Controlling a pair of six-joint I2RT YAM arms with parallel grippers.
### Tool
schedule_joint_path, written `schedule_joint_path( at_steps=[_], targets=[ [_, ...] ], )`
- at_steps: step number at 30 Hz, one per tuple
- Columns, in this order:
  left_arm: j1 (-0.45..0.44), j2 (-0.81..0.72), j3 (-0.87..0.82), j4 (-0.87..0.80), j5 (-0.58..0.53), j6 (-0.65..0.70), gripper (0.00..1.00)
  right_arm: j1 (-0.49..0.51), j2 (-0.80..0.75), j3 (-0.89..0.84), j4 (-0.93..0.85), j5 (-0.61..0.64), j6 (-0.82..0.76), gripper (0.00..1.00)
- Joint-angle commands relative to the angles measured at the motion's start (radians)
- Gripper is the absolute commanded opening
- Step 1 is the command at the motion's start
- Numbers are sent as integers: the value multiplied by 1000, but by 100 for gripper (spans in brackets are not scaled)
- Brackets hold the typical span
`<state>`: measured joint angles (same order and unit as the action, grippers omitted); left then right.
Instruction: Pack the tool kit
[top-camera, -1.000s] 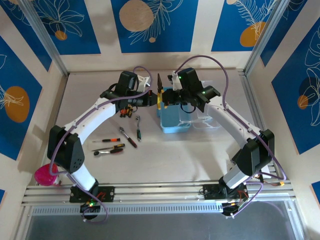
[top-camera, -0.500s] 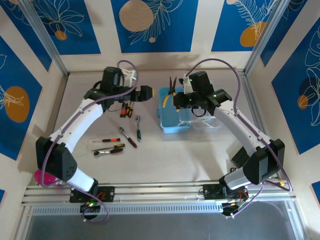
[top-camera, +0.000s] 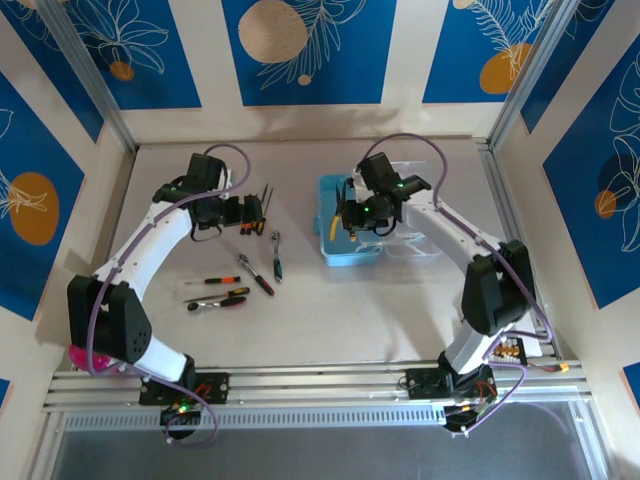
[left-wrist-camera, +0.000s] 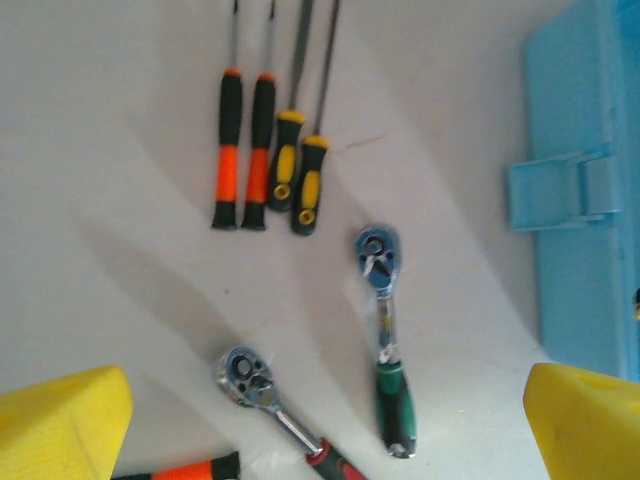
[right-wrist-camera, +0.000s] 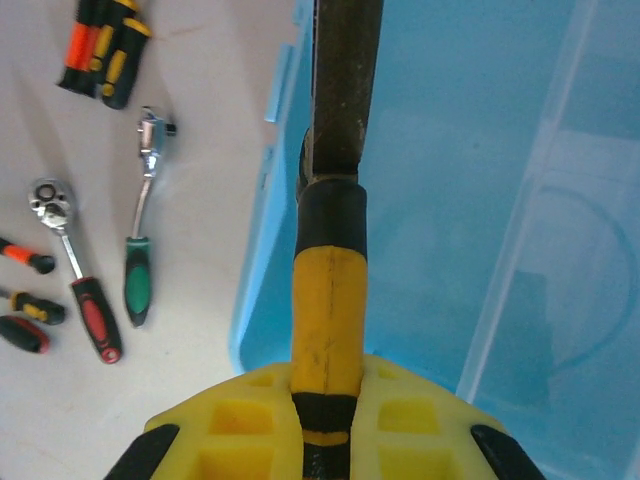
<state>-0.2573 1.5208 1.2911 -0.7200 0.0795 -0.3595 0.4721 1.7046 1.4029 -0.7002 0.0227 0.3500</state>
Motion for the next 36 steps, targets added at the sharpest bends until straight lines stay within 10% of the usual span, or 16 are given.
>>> schedule_joint_path(
  at_steps=[1,19,36],
  targets=[
    [8,26,-7,-32,-54,3,100,4,34,78,28,11,17,0],
    [9,47,-16,-4,-25,1,100,38,270,197,36,91,118,0],
    [8,68,-8,-2,-18,5,100,43,297,288,-46,138,125,40]
  ],
)
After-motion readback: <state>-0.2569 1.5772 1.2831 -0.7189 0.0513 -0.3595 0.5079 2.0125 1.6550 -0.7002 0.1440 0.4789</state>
